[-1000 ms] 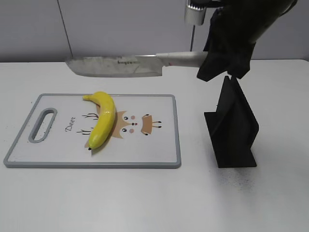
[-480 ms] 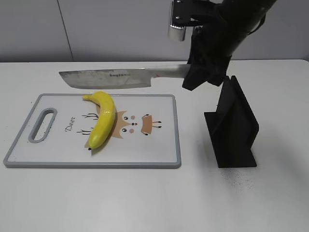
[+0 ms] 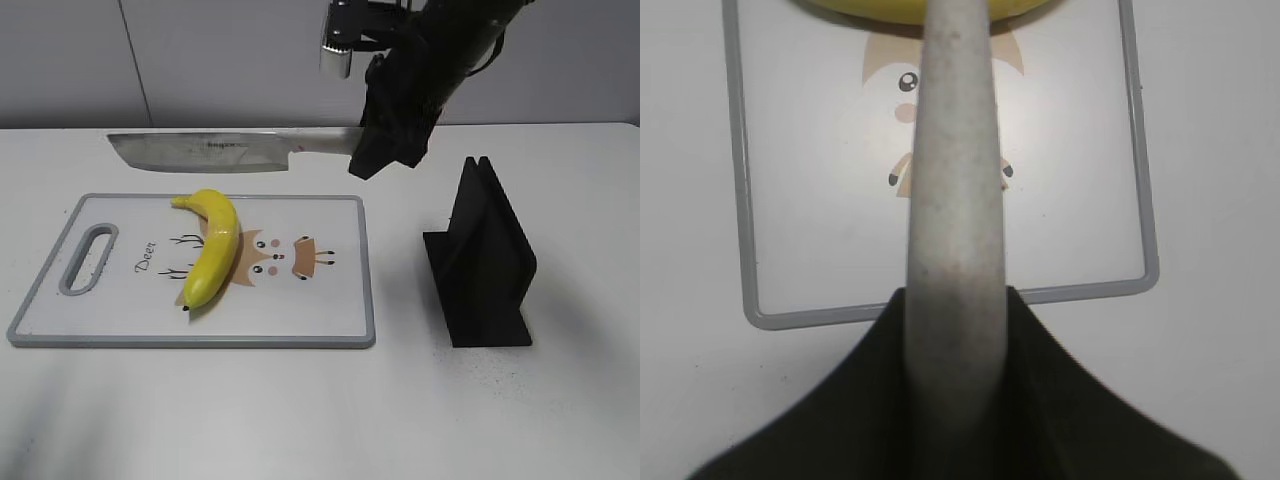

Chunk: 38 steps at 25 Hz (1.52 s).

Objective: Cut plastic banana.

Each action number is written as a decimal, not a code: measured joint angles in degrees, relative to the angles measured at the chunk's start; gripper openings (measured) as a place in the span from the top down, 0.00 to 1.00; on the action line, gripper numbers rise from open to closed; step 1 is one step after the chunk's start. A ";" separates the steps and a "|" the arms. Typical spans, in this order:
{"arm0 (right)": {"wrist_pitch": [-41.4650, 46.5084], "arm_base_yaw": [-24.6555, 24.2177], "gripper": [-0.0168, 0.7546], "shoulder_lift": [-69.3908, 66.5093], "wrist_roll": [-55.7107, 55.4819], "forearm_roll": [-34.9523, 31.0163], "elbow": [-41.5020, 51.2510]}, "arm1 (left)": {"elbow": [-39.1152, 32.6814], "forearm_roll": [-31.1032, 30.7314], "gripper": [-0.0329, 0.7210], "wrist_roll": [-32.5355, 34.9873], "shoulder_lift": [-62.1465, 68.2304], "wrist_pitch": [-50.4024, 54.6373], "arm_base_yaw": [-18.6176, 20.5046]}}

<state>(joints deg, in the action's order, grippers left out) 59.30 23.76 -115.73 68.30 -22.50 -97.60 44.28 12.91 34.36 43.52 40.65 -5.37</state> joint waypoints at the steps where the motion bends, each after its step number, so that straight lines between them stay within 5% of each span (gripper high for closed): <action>1: 0.22 0.00 0.74 -0.31 0.08 0.00 -0.13 | 2.53 0.98 0.21 2.38 3.26 0.06 0.00; 16: 1.65 0.00 0.74 -2.98 2.06 0.24 -3.59 | 34.09 9.41 0.21 35.74 40.42 16.95 0.00; 25: 1.88 0.00 0.74 -5.73 2.55 -0.46 -3.90 | 37.47 18.62 0.26 51.98 49.33 19.06 0.00; 38: 1.95 0.00 0.74 -7.17 3.61 -2.53 -3.90 | 37.51 18.91 0.26 55.09 60.00 17.48 -4.91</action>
<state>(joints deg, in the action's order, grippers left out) 61.25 23.76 -122.91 71.92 -25.03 -101.50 81.79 31.82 89.44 103.53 58.13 -10.28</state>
